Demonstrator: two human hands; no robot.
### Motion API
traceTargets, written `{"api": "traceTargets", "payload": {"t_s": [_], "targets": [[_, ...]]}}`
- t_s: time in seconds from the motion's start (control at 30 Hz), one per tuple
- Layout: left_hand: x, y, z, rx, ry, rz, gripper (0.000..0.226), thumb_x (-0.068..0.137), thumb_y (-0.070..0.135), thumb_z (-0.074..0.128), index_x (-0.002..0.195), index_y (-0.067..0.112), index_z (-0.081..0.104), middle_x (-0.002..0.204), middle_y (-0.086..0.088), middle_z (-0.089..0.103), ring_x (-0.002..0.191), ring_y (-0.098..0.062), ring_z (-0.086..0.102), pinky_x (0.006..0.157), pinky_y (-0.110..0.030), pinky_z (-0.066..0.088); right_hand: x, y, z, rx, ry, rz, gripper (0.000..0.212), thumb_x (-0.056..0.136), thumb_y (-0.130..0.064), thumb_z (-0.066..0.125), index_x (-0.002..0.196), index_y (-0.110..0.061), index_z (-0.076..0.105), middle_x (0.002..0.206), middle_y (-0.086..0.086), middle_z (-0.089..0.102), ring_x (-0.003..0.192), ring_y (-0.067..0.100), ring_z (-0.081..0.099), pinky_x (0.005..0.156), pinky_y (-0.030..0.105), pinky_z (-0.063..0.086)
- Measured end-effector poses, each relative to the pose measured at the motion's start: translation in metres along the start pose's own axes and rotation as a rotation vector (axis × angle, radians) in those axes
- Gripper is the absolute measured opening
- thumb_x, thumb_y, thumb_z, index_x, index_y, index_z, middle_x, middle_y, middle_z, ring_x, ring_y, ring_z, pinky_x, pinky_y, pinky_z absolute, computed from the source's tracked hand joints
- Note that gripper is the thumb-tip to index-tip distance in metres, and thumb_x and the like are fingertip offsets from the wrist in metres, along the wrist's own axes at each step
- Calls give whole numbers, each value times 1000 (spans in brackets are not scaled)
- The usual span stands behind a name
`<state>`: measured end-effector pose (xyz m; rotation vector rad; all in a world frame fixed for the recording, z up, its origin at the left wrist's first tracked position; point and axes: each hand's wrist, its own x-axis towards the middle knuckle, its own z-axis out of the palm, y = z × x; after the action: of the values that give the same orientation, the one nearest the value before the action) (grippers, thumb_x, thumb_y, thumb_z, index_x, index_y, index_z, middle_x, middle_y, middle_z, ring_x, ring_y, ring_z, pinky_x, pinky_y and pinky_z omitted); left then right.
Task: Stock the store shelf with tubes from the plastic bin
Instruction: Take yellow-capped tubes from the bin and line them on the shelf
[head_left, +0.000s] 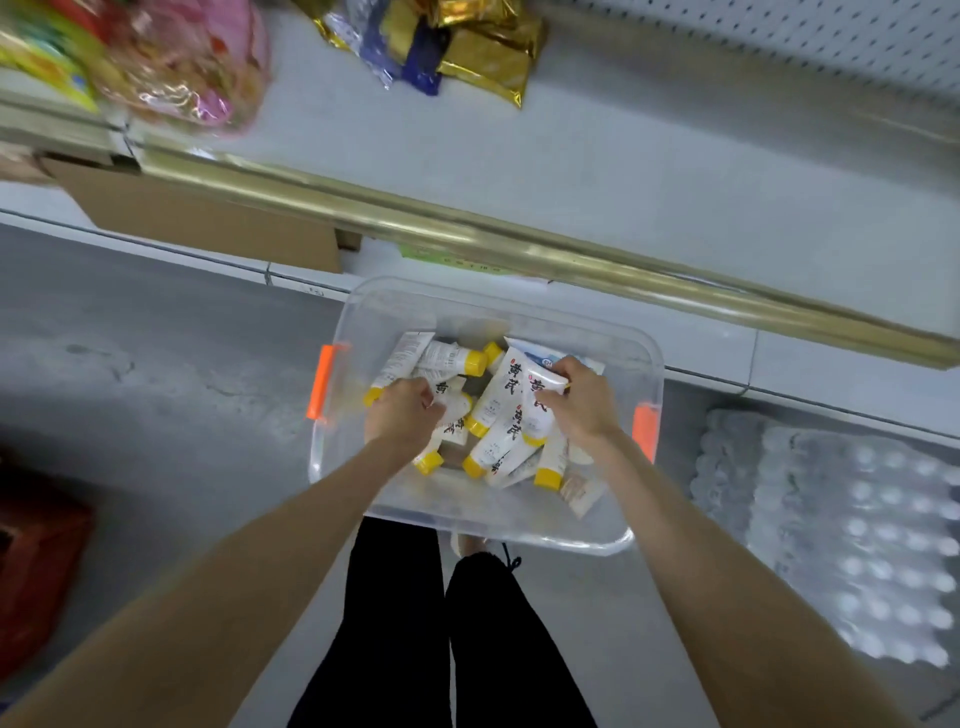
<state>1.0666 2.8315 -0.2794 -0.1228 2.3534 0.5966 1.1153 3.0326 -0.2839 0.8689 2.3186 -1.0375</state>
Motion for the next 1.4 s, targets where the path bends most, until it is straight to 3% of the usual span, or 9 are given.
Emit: {"api": "traceTargets", "payload": {"t_s": [0.17,0.33,0.5,0.63,0.83,0.97,1.13,1.27,1.4], "targets": [[-34,23,-56,-54,13,181,13,87,18,62,80,12,52,87,-8,56,83,-25,52,71,-29,36,-36,-47,-55,-1,-38,-114,13,78,-16,67,88,-16,59,85,2,57,82,22,53,68,29,39],[-68,65,-120,-86,109,369,10,88,19,61,83,14,53,93,-10,63,87,-28,57,75,-38,48,-73,-105,-123,-28,8,-307,16,77,-12,70,67,-15,58,71,6,54,73,18,47,55,25,31],[-107,116,-184,-221,196,615,8,81,16,67,79,16,59,79,-5,60,72,-22,54,64,-33,48,-110,-152,-194,-79,102,-454,14,80,-11,69,90,-2,70,86,9,64,81,17,52,66,23,35],[-133,158,-225,-251,283,745,12,85,8,64,96,3,66,85,-7,61,77,-19,53,71,-37,48,-137,-184,-245,-107,205,-546,21,79,-16,71,90,2,69,79,4,56,73,16,48,57,25,31],[-170,210,-276,-186,396,920,15,88,7,58,98,9,69,90,0,64,81,-16,58,65,-17,46,-178,-225,-310,-110,275,-649,15,82,-14,68,92,-3,72,78,5,60,67,13,49,56,16,37],[-186,237,-314,-216,490,982,15,86,10,64,99,5,68,95,-9,69,75,-18,60,72,-31,51,-198,-254,-344,-98,328,-707,16,82,-13,69,92,-2,71,80,6,62,65,12,51,51,11,38],[-201,268,-363,-251,552,1005,25,84,16,67,105,3,66,96,-8,65,75,-21,58,72,-28,47,-216,-294,-382,-38,387,-737,7,82,-12,70,78,-6,69,61,-7,55,53,-1,49,42,2,33],[-202,289,-399,-260,561,1042,19,84,13,67,101,5,66,90,-5,64,64,-9,55,55,-10,43,-215,-324,-404,-12,435,-769,18,80,-10,71,96,-2,71,61,-6,58,42,-5,51,45,3,35],[-194,307,-429,-261,525,1076,16,85,8,64,99,1,65,87,-9,63,73,-20,56,64,-23,49,-208,-351,-417,-2,496,-795,21,78,-9,73,97,1,72,74,6,64,57,4,54,68,24,49]]}}
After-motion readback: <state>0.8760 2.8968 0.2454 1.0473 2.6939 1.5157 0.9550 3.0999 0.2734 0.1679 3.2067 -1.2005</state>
